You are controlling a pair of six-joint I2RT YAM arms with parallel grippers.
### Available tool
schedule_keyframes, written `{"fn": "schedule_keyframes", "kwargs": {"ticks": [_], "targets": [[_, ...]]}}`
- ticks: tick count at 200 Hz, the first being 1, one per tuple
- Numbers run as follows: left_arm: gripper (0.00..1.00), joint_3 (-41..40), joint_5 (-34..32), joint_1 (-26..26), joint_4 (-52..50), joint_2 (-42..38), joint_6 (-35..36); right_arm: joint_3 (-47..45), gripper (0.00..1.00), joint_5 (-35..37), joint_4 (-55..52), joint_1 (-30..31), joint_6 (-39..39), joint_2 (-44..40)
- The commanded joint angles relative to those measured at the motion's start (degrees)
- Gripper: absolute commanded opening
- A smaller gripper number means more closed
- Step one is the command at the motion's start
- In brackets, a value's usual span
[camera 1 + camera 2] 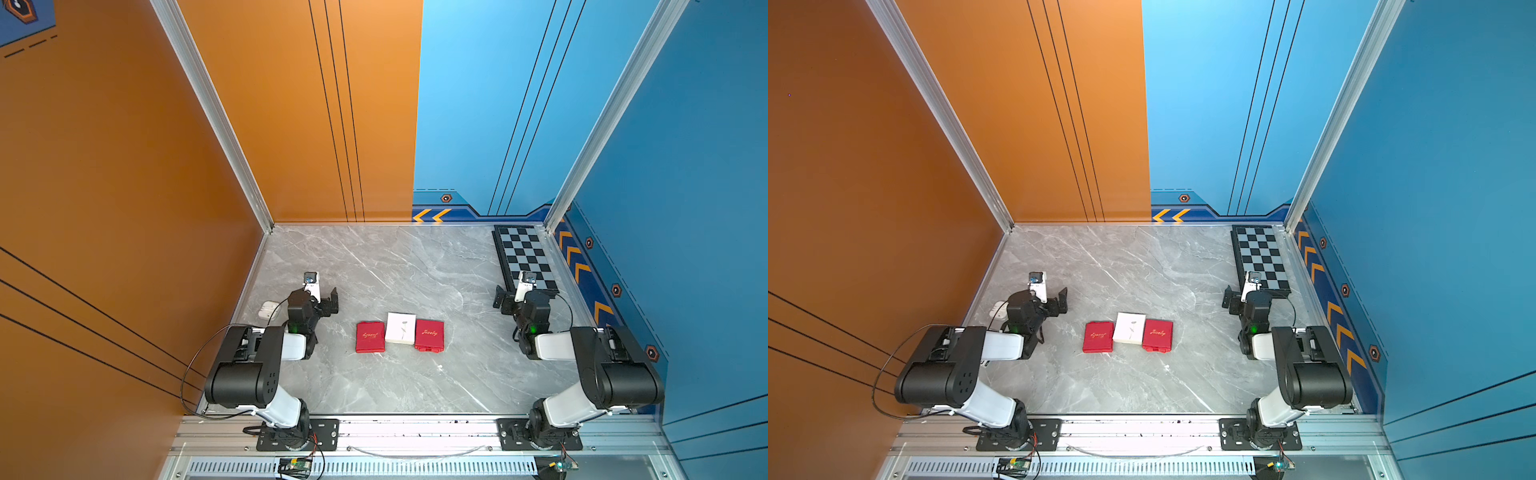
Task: Take the necklace out of the lift-off lid jewelry box
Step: Pick up the jewelry box from the center of the board.
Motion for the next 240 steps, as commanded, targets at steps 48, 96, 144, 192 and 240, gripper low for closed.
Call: {"fn": "schedule_keyframes", "kwargs": {"ticks": [48, 96, 144, 192, 240], "targets": [[0.98, 0.67, 0.43, -0.05, 0.03, 0.11, 0.76, 0.98, 1.0, 0.71, 0.05, 0.3, -0.78, -0.4], [0.98, 0.58, 0.43, -0.01, 0.03, 0.06, 0.74, 0.96, 1.0, 0.71, 0.04, 0.3, -0.8, -0.4], [0.98, 0.85, -0.92, 0.19, -0.06, 0.17, -0.07, 1.13, 1.0, 1.44, -0.05, 0.48, -0.79, -0.4], [0.98, 3.75, -17.88, -5.28, -14.82, -14.02, 1.06, 13.25, 1.0, 12.58, -29.18, 6.06, -2.79, -13.24], [0.98, 18.27, -18.55, -9.95, -43.76, -32.67, -10.64, 35.07, 1.0, 16.14, -64.25, 16.77, 8.28, -19.45]]}}
